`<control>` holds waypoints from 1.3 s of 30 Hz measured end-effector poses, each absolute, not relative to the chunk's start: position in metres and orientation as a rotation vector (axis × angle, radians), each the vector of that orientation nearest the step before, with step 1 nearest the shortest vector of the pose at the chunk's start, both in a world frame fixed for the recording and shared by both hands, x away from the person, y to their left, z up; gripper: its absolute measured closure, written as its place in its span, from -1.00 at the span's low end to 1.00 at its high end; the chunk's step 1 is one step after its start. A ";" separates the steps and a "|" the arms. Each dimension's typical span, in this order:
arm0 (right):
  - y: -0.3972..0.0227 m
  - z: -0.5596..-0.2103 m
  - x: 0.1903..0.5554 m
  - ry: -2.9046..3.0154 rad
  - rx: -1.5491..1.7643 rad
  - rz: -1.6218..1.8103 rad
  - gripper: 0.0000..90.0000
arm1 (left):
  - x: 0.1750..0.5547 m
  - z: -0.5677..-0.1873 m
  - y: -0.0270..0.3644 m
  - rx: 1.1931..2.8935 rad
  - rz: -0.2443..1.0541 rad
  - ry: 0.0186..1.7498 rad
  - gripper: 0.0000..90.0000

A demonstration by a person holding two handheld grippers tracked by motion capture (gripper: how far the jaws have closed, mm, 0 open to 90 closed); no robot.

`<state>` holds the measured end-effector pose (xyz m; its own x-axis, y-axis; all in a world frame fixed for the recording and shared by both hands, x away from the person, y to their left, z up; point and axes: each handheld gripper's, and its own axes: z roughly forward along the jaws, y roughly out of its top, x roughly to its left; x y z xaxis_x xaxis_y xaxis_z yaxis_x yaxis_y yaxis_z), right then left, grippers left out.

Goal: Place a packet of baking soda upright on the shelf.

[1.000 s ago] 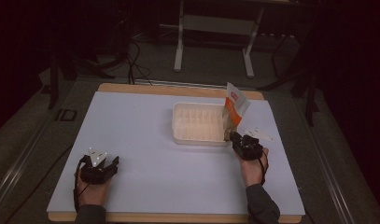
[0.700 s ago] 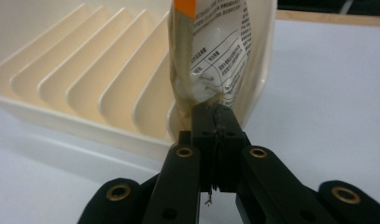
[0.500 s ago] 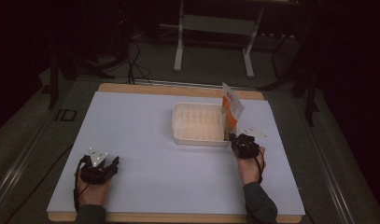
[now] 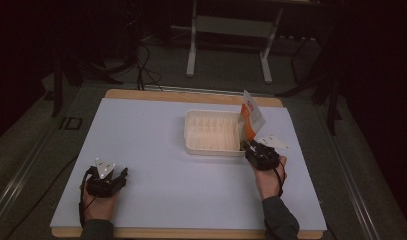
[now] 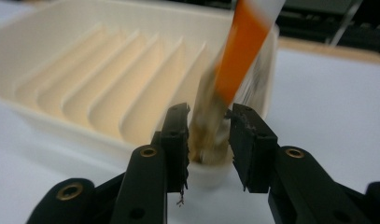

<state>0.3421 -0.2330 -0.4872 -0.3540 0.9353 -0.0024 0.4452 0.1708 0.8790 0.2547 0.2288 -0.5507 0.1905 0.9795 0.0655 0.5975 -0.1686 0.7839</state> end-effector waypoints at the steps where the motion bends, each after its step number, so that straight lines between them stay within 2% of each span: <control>1: -0.233 -0.484 0.343 1.870 1.302 1.136 0.63 | 0.255 -0.551 0.229 1.848 0.790 1.476 0.11; 2: -0.233 -0.481 0.345 1.866 1.310 1.146 0.84 | 0.255 -0.551 0.229 1.848 0.789 1.475 0.11; 4: -0.235 -0.480 0.349 1.870 1.343 1.179 0.99 | 0.255 -0.551 0.229 1.846 0.786 1.474 0.11; 14: -0.242 -0.492 0.344 1.871 1.394 1.200 1.00 | 0.255 -0.551 0.229 1.852 0.788 1.477 0.11; 19: -0.242 -0.488 0.341 1.874 1.381 1.196 0.85 | 0.255 -0.551 0.229 1.842 0.787 1.479 0.11; 26: -0.251 -0.481 0.331 1.885 1.373 1.212 0.52 | 0.254 -0.550 0.230 1.835 0.788 1.478 0.10; 35: -0.265 -0.480 0.325 1.990 1.372 1.145 0.41 | 0.254 -0.551 0.230 1.833 0.787 1.479 0.10; 39: -0.274 -0.487 0.322 2.040 1.373 1.077 0.30 | 0.255 -0.551 0.230 1.835 0.787 1.481 0.10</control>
